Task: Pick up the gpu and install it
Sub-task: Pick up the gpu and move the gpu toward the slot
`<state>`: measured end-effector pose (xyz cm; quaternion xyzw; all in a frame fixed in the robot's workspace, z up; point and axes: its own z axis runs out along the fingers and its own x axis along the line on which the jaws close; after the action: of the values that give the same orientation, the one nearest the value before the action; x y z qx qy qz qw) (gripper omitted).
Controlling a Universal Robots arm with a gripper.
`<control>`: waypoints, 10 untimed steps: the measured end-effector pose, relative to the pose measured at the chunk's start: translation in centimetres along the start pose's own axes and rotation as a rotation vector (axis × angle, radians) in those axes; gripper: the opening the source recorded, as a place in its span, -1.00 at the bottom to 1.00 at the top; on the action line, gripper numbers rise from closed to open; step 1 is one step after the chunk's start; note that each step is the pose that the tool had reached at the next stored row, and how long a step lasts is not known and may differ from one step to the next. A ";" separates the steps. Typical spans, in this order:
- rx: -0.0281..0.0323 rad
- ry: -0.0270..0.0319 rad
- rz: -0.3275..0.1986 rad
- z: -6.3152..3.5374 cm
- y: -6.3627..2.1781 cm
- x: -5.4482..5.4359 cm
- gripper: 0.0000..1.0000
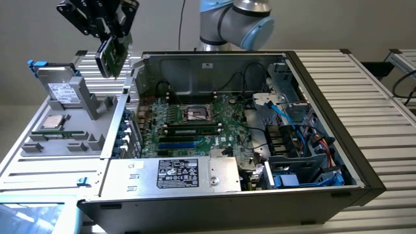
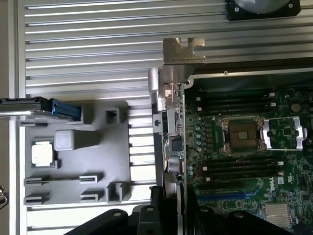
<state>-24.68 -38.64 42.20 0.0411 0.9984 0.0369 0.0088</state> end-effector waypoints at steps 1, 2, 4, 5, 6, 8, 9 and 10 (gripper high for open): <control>0.0002 0.0007 0.000 -0.04 0.02 -0.4 -0.42; 0.0003 0.0016 0.000 -0.09 0.04 -0.9 -0.42; 0.0006 0.0029 0.000 -0.15 0.05 -1.8 -0.42; 0.0008 0.0036 0.000 -0.18 0.05 -2.3 -0.42; 0.0010 0.0040 0.000 -0.18 0.04 -2.8 -0.42; 0.0008 0.0039 0.000 -0.17 0.02 -3.7 -0.42; 0.0009 0.0040 0.000 -0.16 0.00 -4.1 -0.42; 0.0009 0.0040 0.000 -0.16 -0.03 -4.6 -0.42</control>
<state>-20.12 -39.06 42.42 0.0411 0.9985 0.0366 0.0067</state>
